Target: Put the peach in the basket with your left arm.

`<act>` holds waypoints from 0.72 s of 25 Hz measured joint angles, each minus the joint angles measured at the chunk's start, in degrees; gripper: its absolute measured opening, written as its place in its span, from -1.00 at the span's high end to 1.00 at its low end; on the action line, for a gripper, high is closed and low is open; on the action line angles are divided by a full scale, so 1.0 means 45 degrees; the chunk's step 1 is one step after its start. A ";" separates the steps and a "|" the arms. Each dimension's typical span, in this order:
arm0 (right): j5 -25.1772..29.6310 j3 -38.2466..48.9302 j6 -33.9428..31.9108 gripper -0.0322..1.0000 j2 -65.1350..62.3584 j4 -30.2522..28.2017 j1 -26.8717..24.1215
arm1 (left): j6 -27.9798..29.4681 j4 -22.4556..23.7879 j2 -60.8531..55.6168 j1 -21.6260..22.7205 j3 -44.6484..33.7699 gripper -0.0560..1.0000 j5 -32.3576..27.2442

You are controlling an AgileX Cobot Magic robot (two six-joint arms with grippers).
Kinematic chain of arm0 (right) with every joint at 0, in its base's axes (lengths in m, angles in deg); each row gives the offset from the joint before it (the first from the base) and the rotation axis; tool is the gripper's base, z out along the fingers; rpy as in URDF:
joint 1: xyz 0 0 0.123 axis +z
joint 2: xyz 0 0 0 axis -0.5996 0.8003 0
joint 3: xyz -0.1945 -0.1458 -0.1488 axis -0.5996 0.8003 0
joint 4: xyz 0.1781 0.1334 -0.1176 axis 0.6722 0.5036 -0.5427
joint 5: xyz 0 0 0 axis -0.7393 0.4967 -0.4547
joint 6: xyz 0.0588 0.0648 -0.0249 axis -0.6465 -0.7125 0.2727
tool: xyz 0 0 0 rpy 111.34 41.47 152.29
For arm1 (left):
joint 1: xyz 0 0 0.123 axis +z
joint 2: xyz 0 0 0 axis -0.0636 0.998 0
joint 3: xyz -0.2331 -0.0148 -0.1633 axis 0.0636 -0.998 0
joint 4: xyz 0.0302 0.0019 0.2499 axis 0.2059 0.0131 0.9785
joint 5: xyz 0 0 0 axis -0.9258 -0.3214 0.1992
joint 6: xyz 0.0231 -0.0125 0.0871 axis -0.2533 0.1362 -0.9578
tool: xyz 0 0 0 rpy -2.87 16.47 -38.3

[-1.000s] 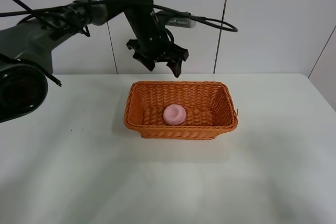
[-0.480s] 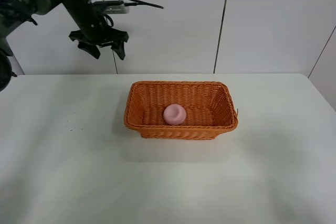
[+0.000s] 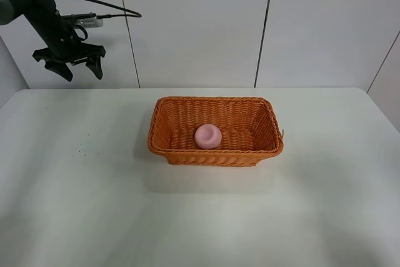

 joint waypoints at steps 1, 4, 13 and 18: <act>0.0000 0.0000 0.0000 -0.41 0.0000 0.0000 0.0000 | -0.0109 -0.0011 -0.0056 0.0000 -0.0288 -0.73 0.0000; 0.0000 0.0000 0.0000 -0.41 0.0000 0.0000 0.0000 | -0.0191 -0.0124 -0.0614 -0.0039 -0.1111 -0.73 0.0011; 0.0000 0.0000 0.0000 -0.41 0.0000 0.0000 0.0000 | -0.0199 -0.0148 -0.4618 -0.0040 -0.5478 -0.72 0.0011; 0.0000 0.0000 0.0000 -0.41 0.0000 0.0000 0.0000 | -0.0205 -0.0148 -0.8133 -0.0040 -0.8959 -0.72 0.0011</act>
